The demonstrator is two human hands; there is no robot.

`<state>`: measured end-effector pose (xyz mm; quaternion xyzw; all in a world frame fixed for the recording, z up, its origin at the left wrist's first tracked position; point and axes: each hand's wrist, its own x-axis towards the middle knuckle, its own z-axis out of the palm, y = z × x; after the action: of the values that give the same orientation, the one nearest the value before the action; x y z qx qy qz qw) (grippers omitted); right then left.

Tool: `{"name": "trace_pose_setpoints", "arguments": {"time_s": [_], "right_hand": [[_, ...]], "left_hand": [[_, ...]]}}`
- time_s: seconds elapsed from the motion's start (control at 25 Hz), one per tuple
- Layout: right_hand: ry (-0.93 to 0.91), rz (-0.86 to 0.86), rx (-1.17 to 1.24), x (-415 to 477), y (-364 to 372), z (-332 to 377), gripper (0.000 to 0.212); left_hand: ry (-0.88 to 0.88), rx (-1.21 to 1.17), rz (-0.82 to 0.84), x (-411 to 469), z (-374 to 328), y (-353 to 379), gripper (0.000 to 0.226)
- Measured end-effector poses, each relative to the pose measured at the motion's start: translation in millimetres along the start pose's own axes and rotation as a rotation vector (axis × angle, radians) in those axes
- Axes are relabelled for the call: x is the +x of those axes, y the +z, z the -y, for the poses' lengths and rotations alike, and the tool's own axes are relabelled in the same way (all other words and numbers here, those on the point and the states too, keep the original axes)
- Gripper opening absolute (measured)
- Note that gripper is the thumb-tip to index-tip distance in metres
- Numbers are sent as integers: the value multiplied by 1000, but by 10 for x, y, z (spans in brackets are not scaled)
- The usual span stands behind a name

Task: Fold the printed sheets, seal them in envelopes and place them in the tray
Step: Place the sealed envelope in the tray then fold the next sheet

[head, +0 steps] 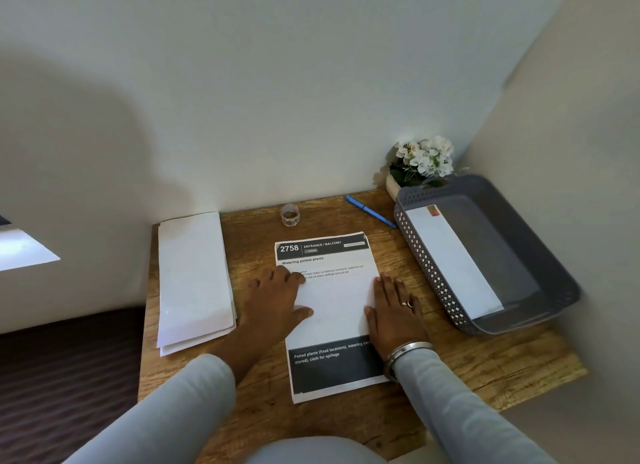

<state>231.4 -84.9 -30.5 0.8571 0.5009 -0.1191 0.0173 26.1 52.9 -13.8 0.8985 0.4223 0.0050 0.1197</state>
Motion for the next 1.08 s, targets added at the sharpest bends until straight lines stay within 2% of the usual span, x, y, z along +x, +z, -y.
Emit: {"name": "trace_pose_setpoints", "arguments": {"time_s": [0.16, 0.32, 0.4, 0.52, 0.72, 0.92, 1.08], "right_hand": [[8, 1, -7, -6, 22, -4, 65], [2, 39, -22, 1, -77, 43, 67], [-3, 70, -27, 20, -174, 73, 70], [-116, 50, -44, 76, -293, 177, 79], [-320, 74, -32, 217, -398, 472, 82], [-358, 69, 43, 321, -510, 614, 63], [-383, 51, 155, 359, -604, 658, 23]], "left_hand": [[-97, -99, 65, -25, 214, -41, 59], [-100, -134, 99, 2, 194, -88, 50], [-87, -124, 119, 14, 163, -101, 57], [-82, -108, 154, 60, 130, -129, 66], [-120, -206, 190, 91, 118, -156, 51], [-141, -611, 116, -16, 204, -82, 25], [-122, -818, 29, -132, 291, -107, 9]]}}
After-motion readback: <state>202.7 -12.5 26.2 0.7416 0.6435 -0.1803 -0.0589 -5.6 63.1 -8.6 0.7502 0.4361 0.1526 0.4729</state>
